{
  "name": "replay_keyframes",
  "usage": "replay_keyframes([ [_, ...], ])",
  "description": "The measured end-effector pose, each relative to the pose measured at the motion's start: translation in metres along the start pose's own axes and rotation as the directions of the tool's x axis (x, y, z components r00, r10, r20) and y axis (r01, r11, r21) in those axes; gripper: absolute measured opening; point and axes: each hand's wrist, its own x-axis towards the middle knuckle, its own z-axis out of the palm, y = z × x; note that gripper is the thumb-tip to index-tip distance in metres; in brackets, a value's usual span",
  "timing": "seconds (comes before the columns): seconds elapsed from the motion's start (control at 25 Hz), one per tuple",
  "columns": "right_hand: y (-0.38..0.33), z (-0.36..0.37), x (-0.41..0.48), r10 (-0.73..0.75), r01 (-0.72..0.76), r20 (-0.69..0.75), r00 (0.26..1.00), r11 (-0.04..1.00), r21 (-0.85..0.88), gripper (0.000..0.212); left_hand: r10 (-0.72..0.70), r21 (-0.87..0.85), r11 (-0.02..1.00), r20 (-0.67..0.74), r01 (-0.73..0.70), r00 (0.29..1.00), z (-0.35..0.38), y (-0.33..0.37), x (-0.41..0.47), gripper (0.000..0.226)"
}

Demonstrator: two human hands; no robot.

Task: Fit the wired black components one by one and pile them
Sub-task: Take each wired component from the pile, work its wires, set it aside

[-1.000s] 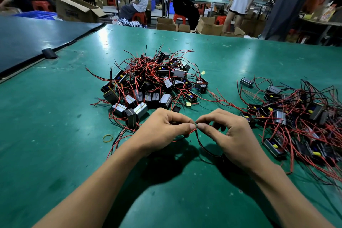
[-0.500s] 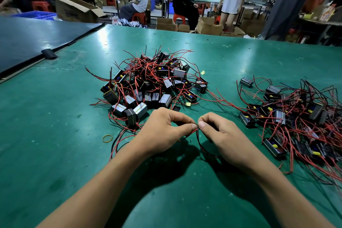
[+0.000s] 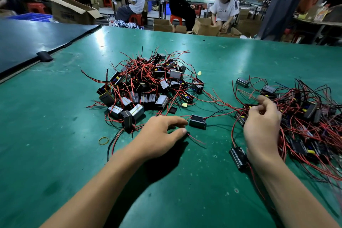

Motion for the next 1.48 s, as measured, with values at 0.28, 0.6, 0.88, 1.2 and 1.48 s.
replay_keyframes([
  [0.28, 0.001, 0.013, -0.058, -0.507, 0.692, 0.613, 0.607, 0.716, -0.093, 0.022, 0.057, -0.077, 0.995, -0.099, -0.065, 0.993, 0.008, 0.005, -0.002, 0.014],
  [0.6, 0.021, 0.021, -0.038, -0.330, 0.727, 0.730, 0.598, 0.607, -0.321, 0.035, -0.098, -0.096, 0.992, -0.247, 0.076, 0.964, 0.009, -0.007, 0.001, 0.010],
  [0.88, 0.038, 0.000, 0.017, -0.211, 0.569, 0.582, 0.785, 0.618, -0.543, 0.036, -0.036, -0.026, 0.999, -0.221, 0.031, 0.975, 0.009, -0.006, 0.000, 0.011],
  [1.2, 0.038, 0.020, -0.006, -0.349, 0.766, 0.709, 0.612, 0.485, -0.422, 0.033, -0.036, -0.006, 0.999, -0.209, 0.036, 0.977, 0.012, -0.010, 0.002, 0.011],
  [1.48, 0.046, 0.018, 0.021, -0.130, 0.489, 0.534, 0.835, 0.619, -0.615, 0.039, -0.025, 0.008, 1.000, -0.196, 0.027, 0.980, 0.011, -0.011, 0.002, 0.011],
])
